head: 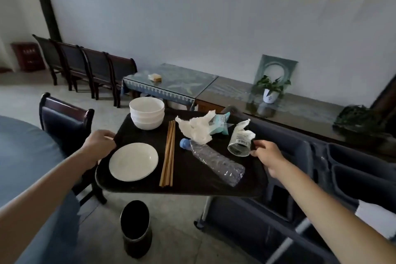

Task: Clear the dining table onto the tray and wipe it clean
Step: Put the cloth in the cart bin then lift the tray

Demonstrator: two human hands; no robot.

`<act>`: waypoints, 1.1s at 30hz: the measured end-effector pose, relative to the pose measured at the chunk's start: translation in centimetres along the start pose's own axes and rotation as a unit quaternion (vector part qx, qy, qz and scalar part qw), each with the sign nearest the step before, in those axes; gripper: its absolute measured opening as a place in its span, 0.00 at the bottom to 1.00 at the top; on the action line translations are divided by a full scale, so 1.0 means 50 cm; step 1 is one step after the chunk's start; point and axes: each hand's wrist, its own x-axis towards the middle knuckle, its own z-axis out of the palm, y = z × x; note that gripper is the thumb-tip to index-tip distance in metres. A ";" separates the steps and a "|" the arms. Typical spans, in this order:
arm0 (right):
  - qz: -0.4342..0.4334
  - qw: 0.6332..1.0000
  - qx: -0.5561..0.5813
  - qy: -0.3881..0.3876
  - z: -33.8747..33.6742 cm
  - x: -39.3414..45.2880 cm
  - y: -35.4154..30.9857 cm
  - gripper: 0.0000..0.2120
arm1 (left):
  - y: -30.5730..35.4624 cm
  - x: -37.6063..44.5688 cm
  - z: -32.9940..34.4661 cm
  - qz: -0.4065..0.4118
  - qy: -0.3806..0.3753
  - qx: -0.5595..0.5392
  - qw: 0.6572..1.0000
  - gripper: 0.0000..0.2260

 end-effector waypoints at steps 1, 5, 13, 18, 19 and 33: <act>0.009 1.000 0.001 0.014 -0.028 0.020 0.017 0.23 | 0.028 0.019 0.040 0.011 -0.020 0.002 1.000 0.11; 0.046 0.997 0.010 0.066 -0.125 0.100 0.075 0.22 | 0.131 0.115 0.202 0.040 -0.070 0.013 0.997 0.13; 0.122 0.979 0.035 0.162 -0.267 0.299 0.171 0.22 | 0.297 0.321 0.516 0.084 -0.143 0.042 0.985 0.12; 0.161 0.963 0.063 0.205 -0.328 0.403 0.234 0.23 | 0.390 0.414 0.680 0.106 -0.191 0.075 0.973 0.15; 0.168 0.960 0.070 0.213 -0.338 0.418 0.244 0.23 | 0.406 0.427 0.709 0.112 -0.200 0.078 0.970 0.15; 0.269 0.936 0.132 0.184 -0.450 0.604 0.399 0.22 | 0.525 0.503 1.032 -0.101 -0.310 -0.027 0.945 0.35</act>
